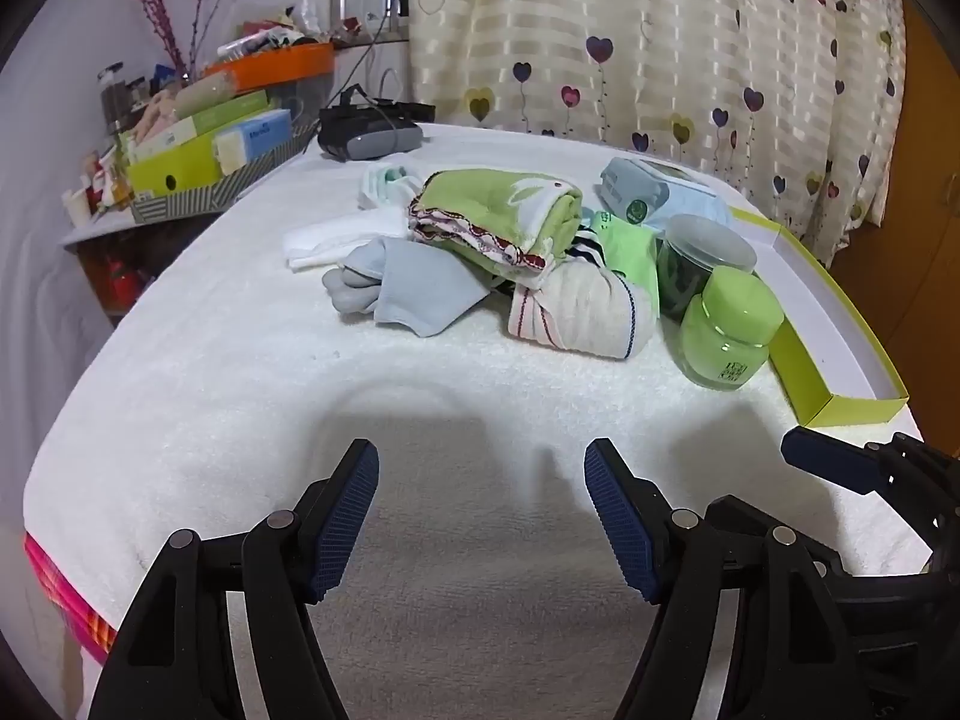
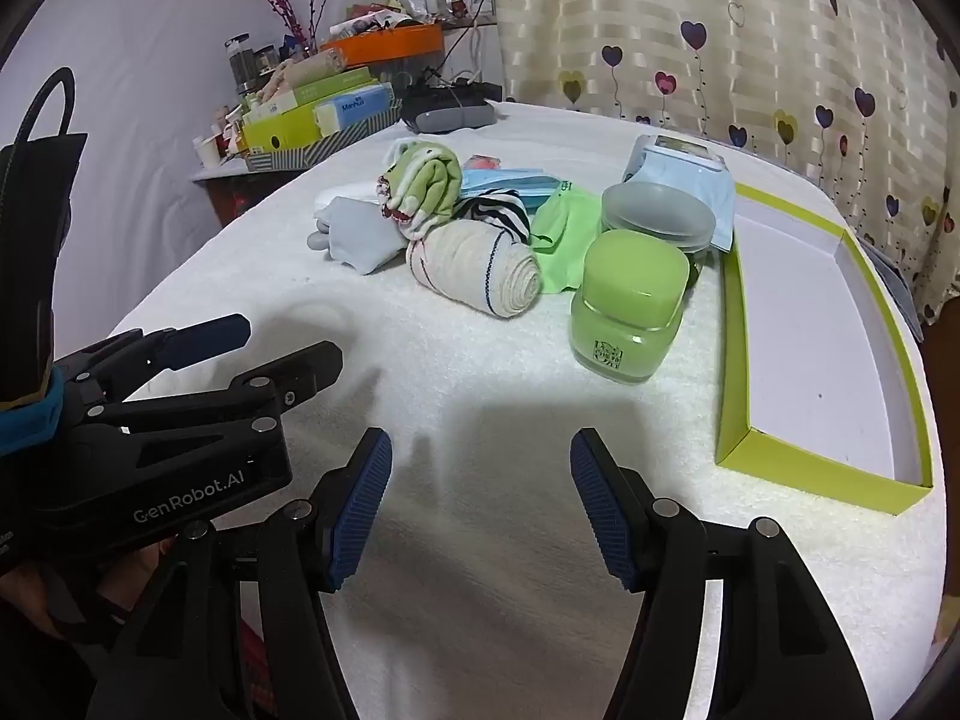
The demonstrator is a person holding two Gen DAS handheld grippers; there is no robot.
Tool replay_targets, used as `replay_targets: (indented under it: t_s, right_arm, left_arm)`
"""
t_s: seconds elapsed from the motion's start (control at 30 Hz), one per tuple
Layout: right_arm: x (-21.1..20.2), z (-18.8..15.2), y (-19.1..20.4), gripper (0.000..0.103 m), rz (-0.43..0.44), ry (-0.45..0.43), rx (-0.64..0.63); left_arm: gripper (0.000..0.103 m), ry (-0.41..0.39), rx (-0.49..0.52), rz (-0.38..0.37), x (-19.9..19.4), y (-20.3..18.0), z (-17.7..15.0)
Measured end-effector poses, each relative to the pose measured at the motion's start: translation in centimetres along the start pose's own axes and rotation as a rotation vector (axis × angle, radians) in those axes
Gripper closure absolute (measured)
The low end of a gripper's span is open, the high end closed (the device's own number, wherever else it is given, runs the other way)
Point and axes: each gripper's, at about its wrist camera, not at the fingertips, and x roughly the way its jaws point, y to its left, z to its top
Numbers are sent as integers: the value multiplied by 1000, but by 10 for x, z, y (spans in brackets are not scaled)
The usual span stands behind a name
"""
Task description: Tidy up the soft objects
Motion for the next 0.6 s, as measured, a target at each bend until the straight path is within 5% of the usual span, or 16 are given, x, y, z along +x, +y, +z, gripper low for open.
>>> replay_targets:
  t_s: [0.6]
  right_arm:
    - [-1,1,0,40,2,-3,-3]
  left_arm:
    - [31,-3,4,-1,2,4,-3]
